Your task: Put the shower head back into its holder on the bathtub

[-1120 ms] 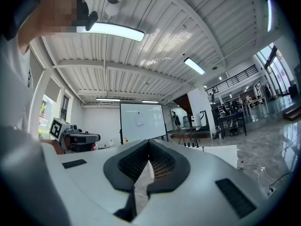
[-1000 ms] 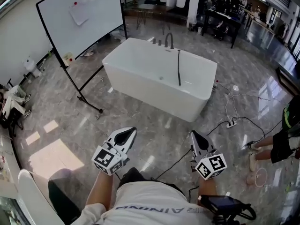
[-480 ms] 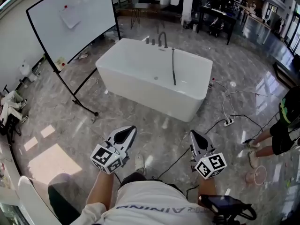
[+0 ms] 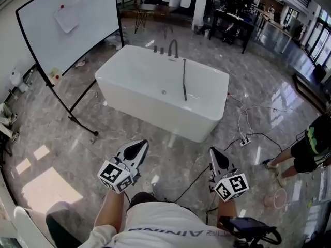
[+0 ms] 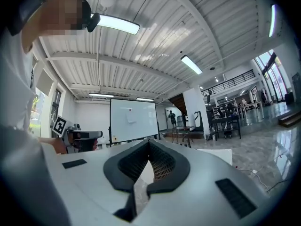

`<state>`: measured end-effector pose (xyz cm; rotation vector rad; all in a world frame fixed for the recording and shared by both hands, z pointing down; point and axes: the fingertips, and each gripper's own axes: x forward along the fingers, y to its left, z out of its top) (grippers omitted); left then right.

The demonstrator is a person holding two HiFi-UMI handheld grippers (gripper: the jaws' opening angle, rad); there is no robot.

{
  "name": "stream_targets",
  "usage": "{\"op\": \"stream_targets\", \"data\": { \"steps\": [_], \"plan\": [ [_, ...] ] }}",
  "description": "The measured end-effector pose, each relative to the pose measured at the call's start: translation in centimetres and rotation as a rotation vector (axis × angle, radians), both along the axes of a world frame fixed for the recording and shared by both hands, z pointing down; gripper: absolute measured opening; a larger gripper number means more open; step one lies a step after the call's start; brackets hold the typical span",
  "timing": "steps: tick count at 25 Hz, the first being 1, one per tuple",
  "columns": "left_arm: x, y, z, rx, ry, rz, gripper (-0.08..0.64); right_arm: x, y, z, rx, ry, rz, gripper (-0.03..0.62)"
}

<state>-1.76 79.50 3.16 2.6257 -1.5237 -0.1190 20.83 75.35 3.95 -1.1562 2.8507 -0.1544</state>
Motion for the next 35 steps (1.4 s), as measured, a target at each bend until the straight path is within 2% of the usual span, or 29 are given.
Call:
{"op": "stream_targets", "data": {
  "steps": [10, 14, 19, 25, 30, 35],
  "plan": [
    [-12.0, -8.2, 1.2, 0.0, -0.021, 0.006, 0.017, -11.6, -8.4, -1.0, -0.008, 0.039, 0.03, 0.008],
    [-15.3, -10.8, 2.1, -0.021, -0.011, 0.0, 0.017, -15.6, -10.2, -0.7, -0.011, 0.071, 0.004, 0.007],
    [-17.1, -11.9, 3.1, -0.033, -0.013, 0.021, 0.017, -18.4, -12.2, 0.1, -0.044, 0.082, 0.004, 0.008],
    [-19.3, -14.7, 2.9, -0.035, -0.014, 0.022, 0.017, -21.4, -15.6, -0.3, -0.034, 0.066, -0.028, 0.008],
    [-19.9, -19.4, 2.4, -0.044, -0.024, 0.007, 0.018, -22.4, -20.6, 0.1, -0.038, 0.053, -0.043, 0.008],
    [-19.4, -25.7, 2.0, -0.021, -0.07, 0.018, 0.018, -22.5, -27.3, 0.3, -0.028, 0.021, -0.067, 0.008]
  ]
}}
